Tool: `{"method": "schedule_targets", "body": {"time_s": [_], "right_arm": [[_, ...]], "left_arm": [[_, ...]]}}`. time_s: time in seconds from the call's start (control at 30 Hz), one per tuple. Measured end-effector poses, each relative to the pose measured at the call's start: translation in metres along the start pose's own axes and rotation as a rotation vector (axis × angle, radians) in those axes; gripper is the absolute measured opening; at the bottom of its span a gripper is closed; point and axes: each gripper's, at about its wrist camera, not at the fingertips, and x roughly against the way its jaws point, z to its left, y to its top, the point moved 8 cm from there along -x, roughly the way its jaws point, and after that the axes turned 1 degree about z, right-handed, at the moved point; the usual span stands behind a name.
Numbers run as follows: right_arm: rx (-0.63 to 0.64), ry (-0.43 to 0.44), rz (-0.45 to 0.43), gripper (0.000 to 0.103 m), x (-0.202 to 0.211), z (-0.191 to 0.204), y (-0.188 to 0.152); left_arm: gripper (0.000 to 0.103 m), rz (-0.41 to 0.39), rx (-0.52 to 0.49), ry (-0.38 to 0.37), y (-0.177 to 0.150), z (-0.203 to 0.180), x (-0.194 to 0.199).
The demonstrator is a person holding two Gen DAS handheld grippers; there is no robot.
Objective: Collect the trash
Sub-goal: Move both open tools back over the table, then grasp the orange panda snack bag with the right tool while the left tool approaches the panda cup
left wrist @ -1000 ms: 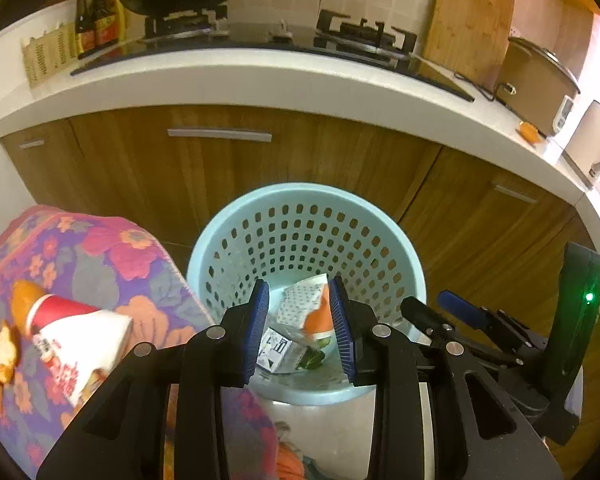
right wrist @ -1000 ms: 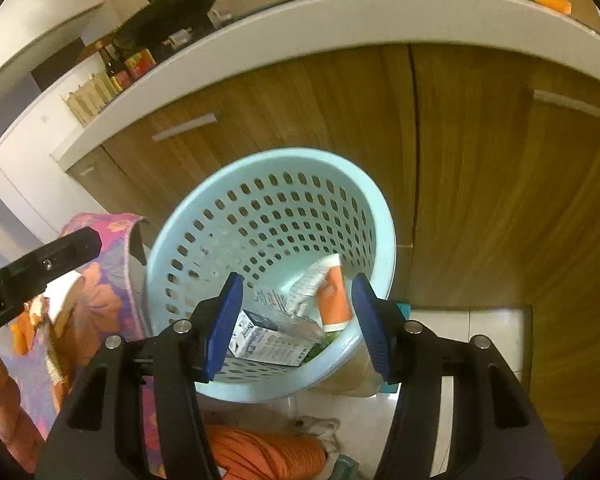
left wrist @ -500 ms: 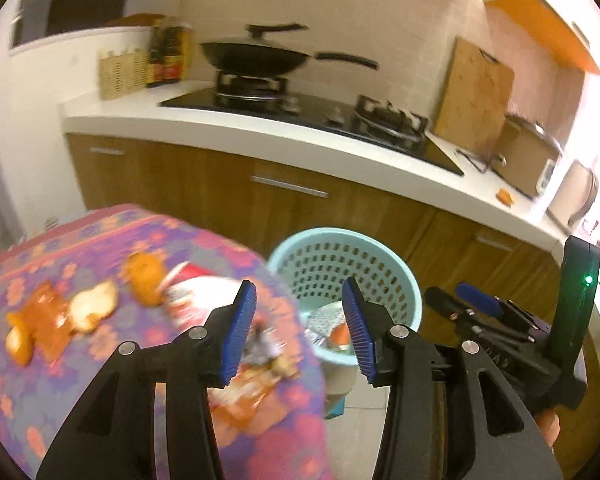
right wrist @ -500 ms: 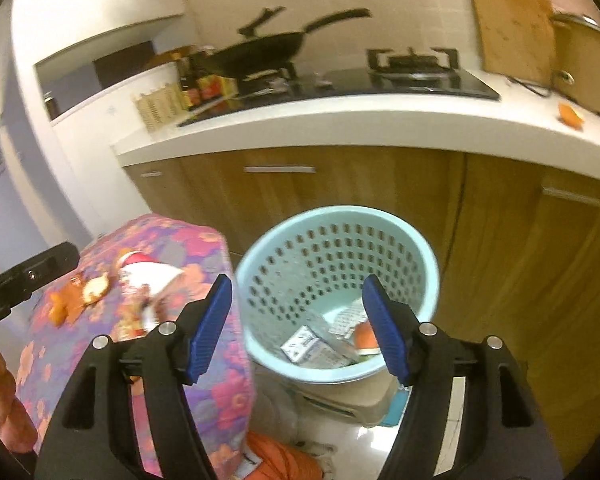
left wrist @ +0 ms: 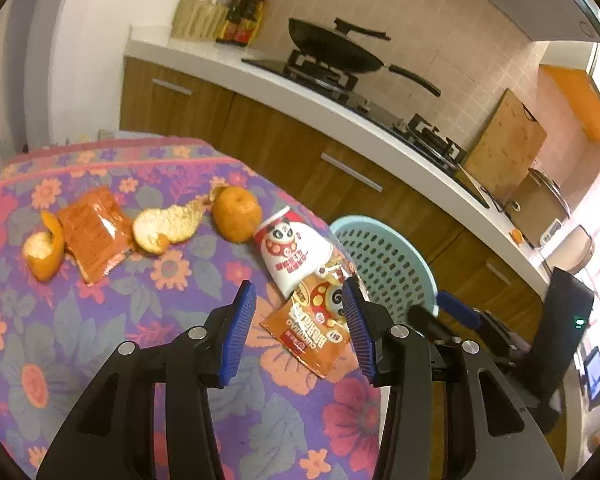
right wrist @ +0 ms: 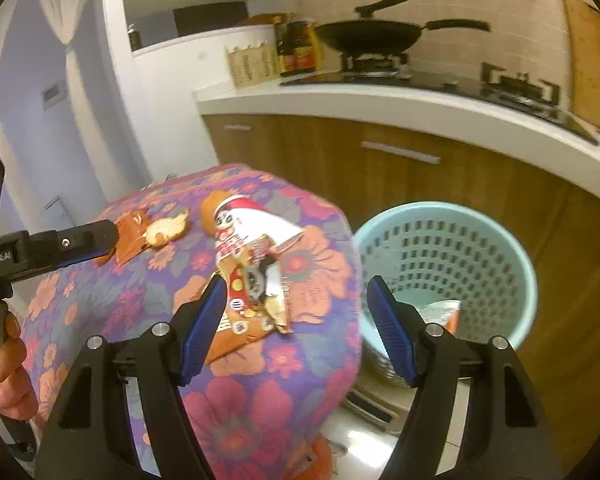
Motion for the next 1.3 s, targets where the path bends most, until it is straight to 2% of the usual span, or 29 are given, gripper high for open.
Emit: {"method": "schedule_targets", "body": {"time_s": [0.03,0.1,0.17,0.4,0.47,0.5,0.53,0.57,0.63,0.77,0.9,1.03,1.17,1.3], "right_arm": [[-0.005,0.006,0.011,0.068,-0.006,0.000,-0.002],[-0.036,0.038,0.039,0.068,-0.022,-0.002,-0.003],[-0.060,0.065,0.058,0.069,-0.032,-0.004,-0.004],[-0.037,0.111,0.107,0.068,-0.058,0.006,-0.005],[-0.025,0.117,0.131,0.065,-0.066,0.009,-0.007],[-0.021,0.120,0.134,0.052,-0.067,0.010,-0.008],[-0.011,0.132,0.139,0.032,-0.068,0.012,-0.009],[0.001,0.153,0.156,0.024,-0.070,0.016,-0.012],[0.010,0.168,0.170,0.017,-0.071,0.018,-0.015],[-0.070,0.212,0.125,0.016,-0.059,0.000,-0.003],[-0.126,0.177,0.063,0.016,-0.052,-0.025,0.025],[-0.148,0.126,0.044,0.016,-0.063,-0.036,0.049],[-0.101,0.070,0.073,0.016,-0.092,-0.025,0.061],[-0.037,0.018,0.158,0.016,-0.129,-0.008,0.058]], "left_arm": [[0.048,0.010,0.004,-0.009,0.000,0.000,-0.004],[0.060,0.030,0.012,-0.023,0.004,0.001,-0.016],[0.066,0.046,0.015,-0.019,0.007,0.002,-0.029],[0.066,0.119,0.032,0.019,0.012,0.013,-0.075],[0.066,0.130,0.052,0.020,0.014,0.019,-0.083],[0.065,0.134,0.060,0.019,0.015,0.022,-0.086],[0.065,0.139,0.064,0.016,0.015,0.024,-0.089],[0.065,0.143,0.064,0.016,0.015,0.025,-0.092],[0.064,0.151,0.064,0.016,0.016,0.026,-0.096],[0.064,0.171,0.075,-0.012,0.014,0.027,-0.104],[0.064,0.183,0.079,-0.018,0.011,0.029,-0.111],[0.061,0.188,0.086,-0.032,0.010,0.030,-0.115],[0.060,0.188,0.075,-0.032,0.012,0.028,-0.120],[0.054,0.197,0.071,-0.050,0.017,0.024,-0.127]]}}
